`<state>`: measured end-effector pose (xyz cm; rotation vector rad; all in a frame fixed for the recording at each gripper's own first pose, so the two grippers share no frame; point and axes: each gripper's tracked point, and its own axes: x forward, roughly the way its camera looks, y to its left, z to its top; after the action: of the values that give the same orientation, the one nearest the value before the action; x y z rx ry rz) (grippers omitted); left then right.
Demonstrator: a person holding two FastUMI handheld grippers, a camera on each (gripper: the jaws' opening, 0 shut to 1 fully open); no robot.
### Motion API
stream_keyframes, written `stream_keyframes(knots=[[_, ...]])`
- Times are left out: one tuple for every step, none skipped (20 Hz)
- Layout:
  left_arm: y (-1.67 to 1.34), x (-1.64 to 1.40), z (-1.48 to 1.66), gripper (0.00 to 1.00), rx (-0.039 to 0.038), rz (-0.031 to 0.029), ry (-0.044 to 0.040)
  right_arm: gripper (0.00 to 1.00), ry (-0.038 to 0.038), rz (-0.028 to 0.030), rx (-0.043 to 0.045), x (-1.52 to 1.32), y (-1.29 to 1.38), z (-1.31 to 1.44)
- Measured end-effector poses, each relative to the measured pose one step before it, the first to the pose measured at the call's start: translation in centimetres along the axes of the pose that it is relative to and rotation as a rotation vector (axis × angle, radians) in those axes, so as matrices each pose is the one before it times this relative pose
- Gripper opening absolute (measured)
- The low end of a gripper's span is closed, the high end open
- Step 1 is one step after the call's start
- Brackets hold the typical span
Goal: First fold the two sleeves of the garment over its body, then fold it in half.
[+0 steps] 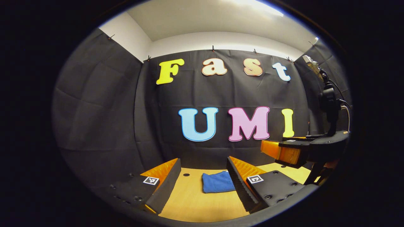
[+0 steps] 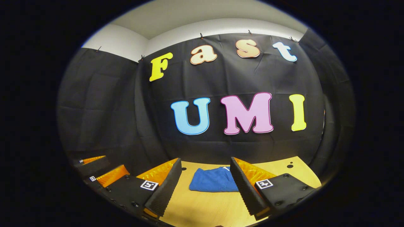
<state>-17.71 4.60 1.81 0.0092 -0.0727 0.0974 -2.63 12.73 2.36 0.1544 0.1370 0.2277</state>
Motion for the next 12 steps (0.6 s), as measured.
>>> stream_keyframes(knots=[[-0.011, -0.252, 0.185, 0.84, -0.00001, -0.00143, -0.00332, 0.96, -0.00842, 0.00063, -0.00836, 0.099, 0.097, 0.646], [0.145, 0.001, 0.107, 0.82, 0.00267, 0.00062, -0.00550, 0.96, -0.01040, 0.00068, -0.01365, 0.084, 0.123, 0.412], [0.161, -0.061, 0.214, 0.82, 0.00368, 0.00398, -0.00637, 0.96, -0.00292, 0.00481, -0.00848, 0.040, 0.288, -0.017], [0.269, -0.015, 0.171, 0.82, 0.00222, 0.00357, -0.00407, 0.96, 0.00277, 0.00733, -0.00637, -0.027, 0.417, -0.162], [0.095, -0.139, 0.128, 0.82, -0.00109, 0.00116, -0.00089, 0.96, 0.00866, 0.01092, -0.00716, -0.024, 0.536, -0.278], [0.051, 0.048, -0.151, 0.82, -0.00618, 0.00057, 0.00260, 0.96, 0.00854, 0.00805, -0.00640, -0.056, 0.359, -0.191], [0.058, -0.090, -0.064, 0.83, -0.00909, -0.00216, 0.00470, 0.96, -0.00304, 0.00672, -0.01012, -0.087, 0.284, 0.156], [-0.122, 0.041, -0.207, 0.81, -0.00811, -0.00359, 0.00508, 0.96, -0.00260, 0.00178, -0.00709, -0.112, 0.105, 0.065], [0.057, -0.042, -0.055, 0.81, -0.00424, -0.00140, 0.00656, 0.96, -0.00235, 0.00013, -0.00518, -0.063, 0.029, -0.129], [0.049, 0.111, -0.191, 0.82, -0.00067, -0.00051, 0.00588, 0.96, 0.00389, -0.00412, -0.00899, -0.030, -0.084, -0.126], [0.024, 0.090, -0.029, 0.84, -0.00223, 0.00019, 0.00441, 0.96, -0.00043, -0.00583, -0.00768, -0.080, -0.163, 0.060], [-0.030, 0.228, -0.187, 0.84, -0.00522, -0.00119, 0.00622, 0.96, -0.00161, -0.00406, -0.00348, 0.059, -0.113, 0.012]])
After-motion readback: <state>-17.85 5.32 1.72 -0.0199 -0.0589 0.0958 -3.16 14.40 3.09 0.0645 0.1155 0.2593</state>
